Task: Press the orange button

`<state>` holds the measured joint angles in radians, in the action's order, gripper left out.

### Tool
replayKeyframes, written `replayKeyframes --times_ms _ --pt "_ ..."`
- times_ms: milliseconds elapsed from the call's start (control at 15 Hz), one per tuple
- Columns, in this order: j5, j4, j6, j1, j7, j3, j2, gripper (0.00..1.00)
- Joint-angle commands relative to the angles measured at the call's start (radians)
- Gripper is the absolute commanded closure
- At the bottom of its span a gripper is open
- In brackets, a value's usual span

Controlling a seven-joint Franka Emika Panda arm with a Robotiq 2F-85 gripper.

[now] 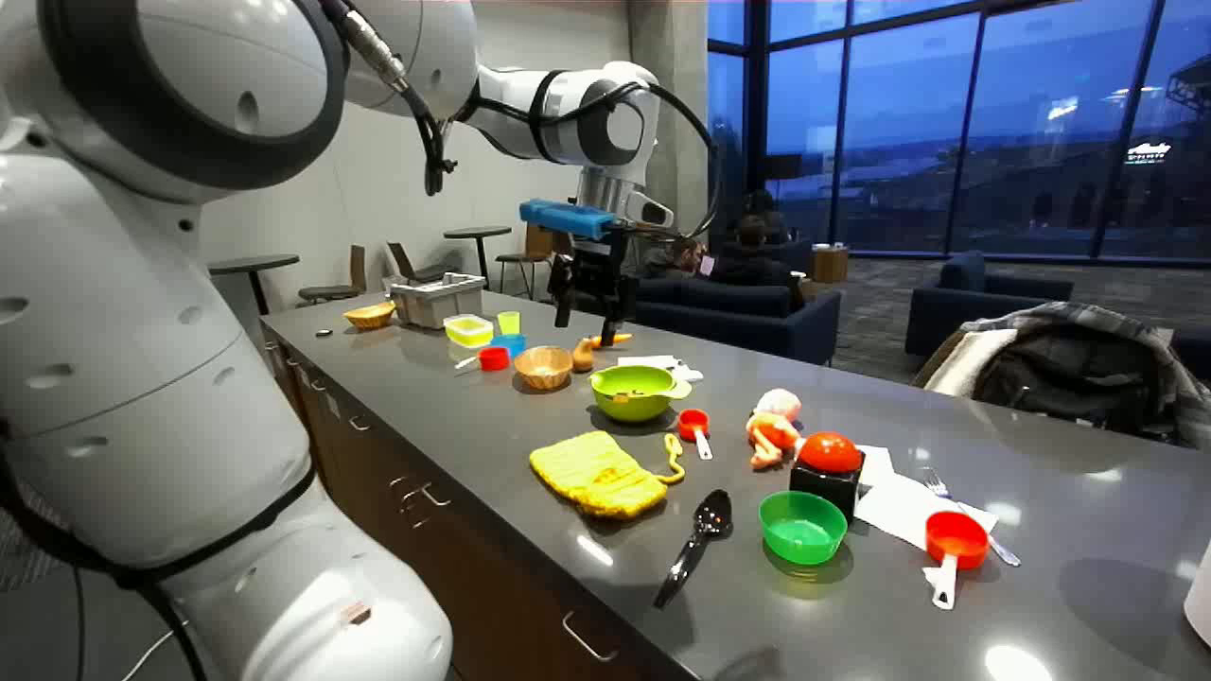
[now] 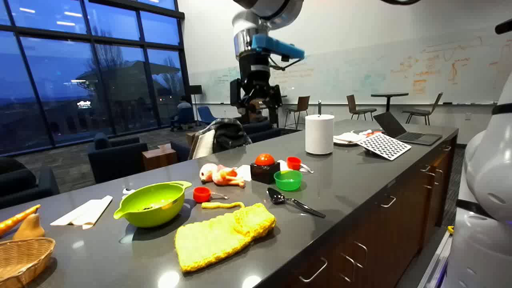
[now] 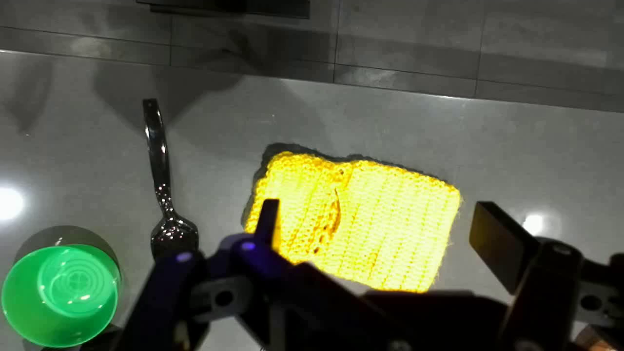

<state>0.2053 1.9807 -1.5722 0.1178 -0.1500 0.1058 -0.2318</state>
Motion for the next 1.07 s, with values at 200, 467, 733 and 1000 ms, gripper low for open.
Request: replayKeyframes --times_ms 200,467,733,1000 --pt "0.001 -0.003 0.001 -0.007 0.001 0.006 0.001 0.0" --pt "-0.01 -0.006 0.01 -0.013 -0.003 0.003 0.008 0.0" --pt "-0.014 -0.008 0.001 -0.038 0.003 -0.017 0.03 0.0" --pt "0.015 -0.02 -0.041 -0.071 0.01 -0.053 0.053 0.0"
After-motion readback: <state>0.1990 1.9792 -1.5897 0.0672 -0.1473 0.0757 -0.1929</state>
